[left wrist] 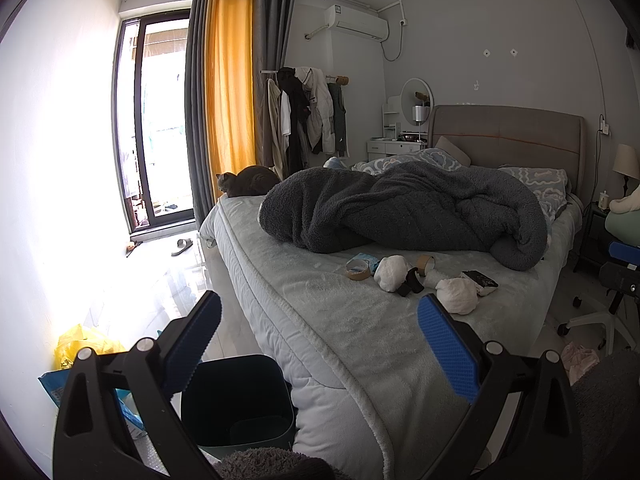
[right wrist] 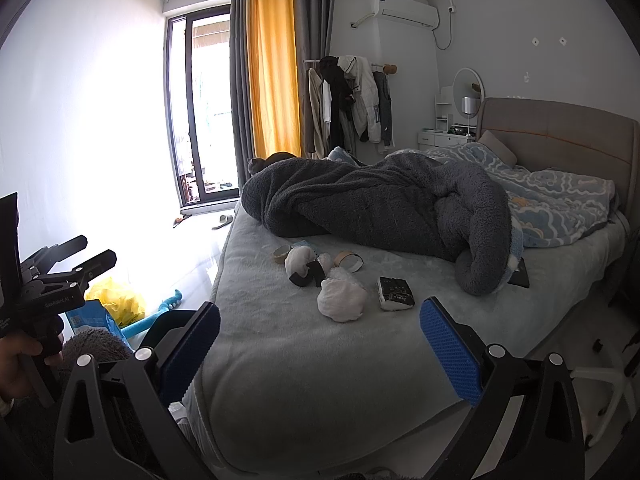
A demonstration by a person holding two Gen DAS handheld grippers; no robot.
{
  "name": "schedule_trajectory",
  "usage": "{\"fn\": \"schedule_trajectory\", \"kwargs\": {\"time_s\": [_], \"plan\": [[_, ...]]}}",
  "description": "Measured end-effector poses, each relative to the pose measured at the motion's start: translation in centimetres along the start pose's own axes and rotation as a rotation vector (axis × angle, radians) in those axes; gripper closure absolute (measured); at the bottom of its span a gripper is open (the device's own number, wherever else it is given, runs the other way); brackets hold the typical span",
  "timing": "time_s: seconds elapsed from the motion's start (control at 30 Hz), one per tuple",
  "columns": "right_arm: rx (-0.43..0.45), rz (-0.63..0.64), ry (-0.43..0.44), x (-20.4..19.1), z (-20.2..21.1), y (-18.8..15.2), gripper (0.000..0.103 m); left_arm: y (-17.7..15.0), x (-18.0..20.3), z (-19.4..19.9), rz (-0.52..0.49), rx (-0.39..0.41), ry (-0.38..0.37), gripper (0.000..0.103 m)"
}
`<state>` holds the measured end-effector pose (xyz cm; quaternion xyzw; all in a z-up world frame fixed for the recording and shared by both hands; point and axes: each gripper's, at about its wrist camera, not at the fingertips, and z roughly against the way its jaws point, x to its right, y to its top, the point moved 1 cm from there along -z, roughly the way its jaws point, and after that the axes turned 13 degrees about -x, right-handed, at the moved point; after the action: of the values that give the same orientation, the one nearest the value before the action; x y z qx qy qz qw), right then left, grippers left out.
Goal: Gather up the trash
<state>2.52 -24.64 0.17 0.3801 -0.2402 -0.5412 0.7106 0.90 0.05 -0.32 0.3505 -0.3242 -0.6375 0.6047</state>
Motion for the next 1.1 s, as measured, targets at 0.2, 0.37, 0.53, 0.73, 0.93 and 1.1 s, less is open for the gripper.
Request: {"fn": "schedule_trajectory", "kwargs": {"time_s": [0.2, 0.37, 0.53, 0.73, 0.93, 1.1], "plan": [[0.000, 0.000, 0.000, 0.00, -0.01, 0.01, 0.002, 0.00, -0.01, 0.02, 0.000, 0.000, 0.000, 0.003], [0.000, 0.001, -0.001, -0.03, -0.02, 0.01, 0.002, 0.00, 0.00, 0.00, 0.000, 0.000, 0.000, 0.003], [-0.003, 0.003, -0.004, -0.11, -0.09, 0.00, 0.002, 0.00, -0.01, 0.00, 0.002, 0.001, 0.000, 0.003], [-0.002, 0.001, -0.003, -0.15, -0.13, -0.03, 0.002, 0.07, -0.01, -0.14, 0.007, -0.003, -0.001, 0.003], [-0.004, 0.003, -0.005, -0.13, -0.14, -0.07, 0.002, 0.32, -0.26, 0.10, 0.002, -0.004, 0.002, 0.003], [-0.004, 0.003, -0.005, -0.16, -0.16, -0.07, 0.002, 0.39, -0.23, 0.10, 0.000, -0.005, 0.002, 0.003]]}}
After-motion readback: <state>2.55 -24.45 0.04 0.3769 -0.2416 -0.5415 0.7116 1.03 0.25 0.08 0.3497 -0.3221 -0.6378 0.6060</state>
